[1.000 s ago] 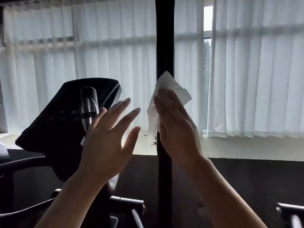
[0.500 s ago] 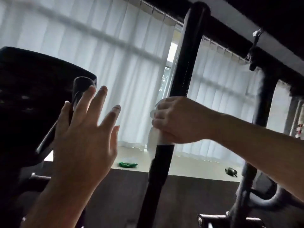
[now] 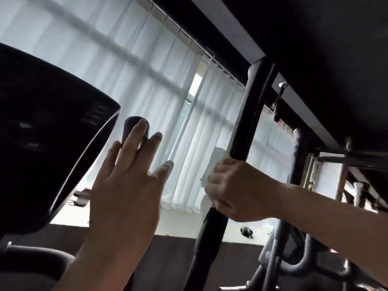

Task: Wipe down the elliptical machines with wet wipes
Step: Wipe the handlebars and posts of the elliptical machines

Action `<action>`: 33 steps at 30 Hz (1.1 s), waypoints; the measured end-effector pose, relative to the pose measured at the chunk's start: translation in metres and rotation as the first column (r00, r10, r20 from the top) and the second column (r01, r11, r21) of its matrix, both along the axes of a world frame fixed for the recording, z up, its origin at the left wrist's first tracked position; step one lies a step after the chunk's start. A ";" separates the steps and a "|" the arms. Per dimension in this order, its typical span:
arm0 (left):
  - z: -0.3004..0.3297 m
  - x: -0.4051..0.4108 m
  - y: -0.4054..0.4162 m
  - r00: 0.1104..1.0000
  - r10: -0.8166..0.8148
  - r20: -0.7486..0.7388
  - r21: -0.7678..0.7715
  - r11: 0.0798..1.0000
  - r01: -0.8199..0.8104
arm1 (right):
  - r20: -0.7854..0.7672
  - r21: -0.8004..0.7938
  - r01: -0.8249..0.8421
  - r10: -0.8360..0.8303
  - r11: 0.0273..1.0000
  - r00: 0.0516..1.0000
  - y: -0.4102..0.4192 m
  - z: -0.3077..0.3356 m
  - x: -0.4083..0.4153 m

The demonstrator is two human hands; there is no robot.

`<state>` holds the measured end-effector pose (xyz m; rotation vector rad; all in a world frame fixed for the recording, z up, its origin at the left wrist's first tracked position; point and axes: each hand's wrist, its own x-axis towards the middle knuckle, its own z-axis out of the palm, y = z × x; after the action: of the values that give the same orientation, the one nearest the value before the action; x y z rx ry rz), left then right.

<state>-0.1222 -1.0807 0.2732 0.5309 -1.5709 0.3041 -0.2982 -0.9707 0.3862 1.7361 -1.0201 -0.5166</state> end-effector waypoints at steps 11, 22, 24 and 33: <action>-0.002 -0.001 -0.003 0.996 -0.061 -0.069 -0.032 0.998 0.059 | -0.229 -0.093 0.017 -0.038 0.995 0.973 -0.012 0.103 0.029; -0.002 0.000 0.002 0.998 -0.034 -0.044 0.013 0.999 0.034 | -0.174 0.165 0.067 -0.038 0.984 0.984 -0.004 0.052 0.009; -0.003 0.000 0.003 0.998 -0.037 -0.051 0.006 0.999 0.038 | -0.247 0.096 0.105 -0.079 0.990 0.966 -0.003 0.069 0.006; -0.003 0.000 0.001 0.995 -0.093 -0.036 0.029 0.995 0.094 | -0.228 -0.314 0.130 -0.207 0.941 0.951 -0.003 0.143 0.022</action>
<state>-0.1227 -1.0796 0.2706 0.4821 -1.5637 0.1990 -0.2765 -0.9733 0.5287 1.2850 -1.0072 -0.6467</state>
